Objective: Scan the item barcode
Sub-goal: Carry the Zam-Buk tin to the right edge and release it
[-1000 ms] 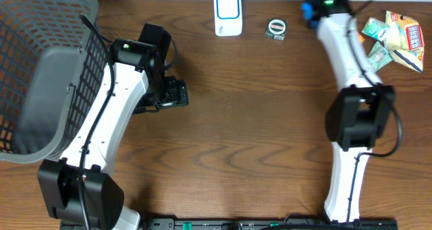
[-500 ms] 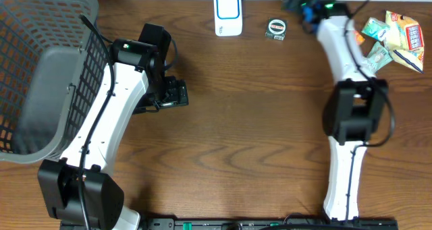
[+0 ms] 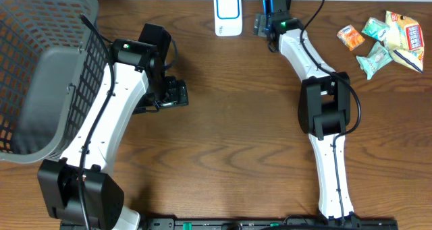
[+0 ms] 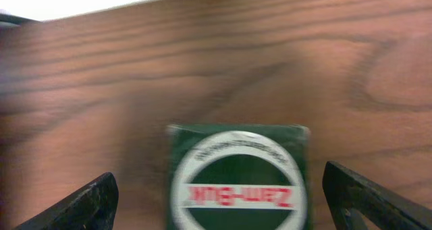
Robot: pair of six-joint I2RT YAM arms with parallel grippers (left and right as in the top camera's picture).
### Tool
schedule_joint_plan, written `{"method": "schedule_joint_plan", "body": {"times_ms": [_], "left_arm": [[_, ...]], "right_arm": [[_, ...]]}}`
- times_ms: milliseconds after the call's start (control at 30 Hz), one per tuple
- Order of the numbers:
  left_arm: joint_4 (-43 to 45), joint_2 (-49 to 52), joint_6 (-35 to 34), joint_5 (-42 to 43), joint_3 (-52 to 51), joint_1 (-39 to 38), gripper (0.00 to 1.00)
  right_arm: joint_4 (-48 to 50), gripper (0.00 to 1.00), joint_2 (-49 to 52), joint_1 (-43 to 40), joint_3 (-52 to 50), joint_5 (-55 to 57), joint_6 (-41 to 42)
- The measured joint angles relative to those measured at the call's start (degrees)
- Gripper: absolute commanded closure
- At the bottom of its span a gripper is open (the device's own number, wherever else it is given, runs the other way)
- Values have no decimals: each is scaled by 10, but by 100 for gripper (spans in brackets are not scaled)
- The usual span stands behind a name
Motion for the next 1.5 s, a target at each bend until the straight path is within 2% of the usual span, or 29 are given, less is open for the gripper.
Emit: {"method": "schedule_joint_plan", "body": {"times_ms": [100,267,367,533,567,667,800,1067,1267,1433,1500], "left_arm": [[0,0,0,0,0,0,2],[0,0,0,0,0,0,3],[0,0,0,0,0,0,2],[0,0,0,0,0,0,2],[0,0,0,0,0,0,2],[0,0,0,0,0,0,2],[0,0,0,0,0,0,2],[0,0,0,0,0,0,2],[0,0,0,0,0,0,2],[0,0,0,0,0,0,2],[0,0,0,0,0,0,2]], "right_arm": [[-10,10,0,-7,0,7,0],[-30,20,0,-20,0,12,-2],[-42,21,0,-25,0,12,-3],[-48,42,0,-31,0,-4,-3],[-50,44,0,-32,0,-8,-3],[-55,43,0,-34,0,-14,-5],[-63,48,0,-37,2,-19,-5],[-96,45,-3,-63,7,-33,-7],[-126,45,-23,-137,5,-35,-9],[-141,45,-88,-212,2,-30,-31],[-147,40,-124,-236,2,-28,-43]]}}
